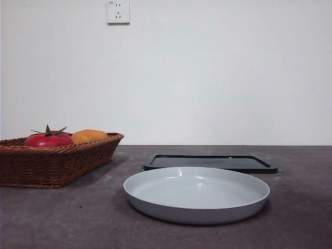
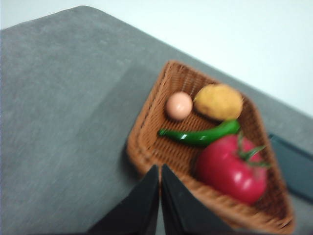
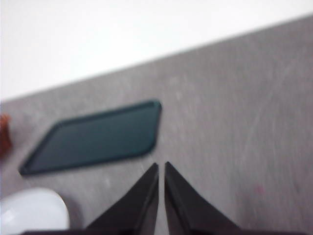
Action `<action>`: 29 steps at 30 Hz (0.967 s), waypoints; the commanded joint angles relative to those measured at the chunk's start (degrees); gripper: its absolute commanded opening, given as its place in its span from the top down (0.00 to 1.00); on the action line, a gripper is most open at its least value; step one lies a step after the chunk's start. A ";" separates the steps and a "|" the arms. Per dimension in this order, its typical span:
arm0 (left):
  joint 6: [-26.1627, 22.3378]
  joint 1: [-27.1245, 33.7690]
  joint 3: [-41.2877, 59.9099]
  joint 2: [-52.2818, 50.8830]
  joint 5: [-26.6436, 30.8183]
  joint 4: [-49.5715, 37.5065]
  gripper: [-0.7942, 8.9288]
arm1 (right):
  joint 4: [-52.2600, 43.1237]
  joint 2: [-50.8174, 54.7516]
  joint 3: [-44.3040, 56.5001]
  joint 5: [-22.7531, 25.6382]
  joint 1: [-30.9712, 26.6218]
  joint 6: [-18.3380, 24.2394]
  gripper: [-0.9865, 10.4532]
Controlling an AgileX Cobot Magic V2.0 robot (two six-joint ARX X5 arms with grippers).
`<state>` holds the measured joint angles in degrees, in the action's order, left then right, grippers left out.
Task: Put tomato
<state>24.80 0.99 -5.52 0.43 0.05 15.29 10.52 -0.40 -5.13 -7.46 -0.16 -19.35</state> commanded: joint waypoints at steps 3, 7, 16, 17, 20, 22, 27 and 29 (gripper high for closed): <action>1.86 0.07 -7.58 1.66 -0.11 1.22 0.91 | 2.71 -1.66 -7.17 0.15 -0.09 -1.25 0.90; 0.20 0.07 -14.58 5.49 -2.47 4.90 0.91 | 6.95 -5.79 -13.55 -0.33 -0.02 -1.11 0.90; -7.43 0.07 -30.45 19.82 -12.46 14.27 0.91 | 15.54 -19.63 -30.10 -9.92 0.04 4.07 0.90; -8.17 0.07 -32.11 21.59 -13.90 14.99 0.91 | 17.11 -21.46 -32.15 -11.39 0.04 4.96 0.90; -10.58 0.07 -36.65 26.58 -19.28 17.05 0.91 | 22.05 -26.40 -37.88 -14.78 0.04 7.61 0.90; -11.80 -0.07 -39.36 29.55 -22.49 18.45 0.91 | 25.00 -29.27 -41.22 -17.09 0.09 9.29 0.90; -15.82 -2.08 -46.51 36.35 -26.53 24.26 0.91 | 31.63 -35.26 -48.68 -20.28 1.95 11.93 0.90; -17.16 -3.37 -49.11 38.42 -27.15 26.86 0.91 | 34.38 -37.13 -51.12 -21.31 3.17 13.11 0.90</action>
<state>10.37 -2.00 -52.77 38.15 -26.61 41.80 44.29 -36.88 -54.76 -28.29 2.57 -8.32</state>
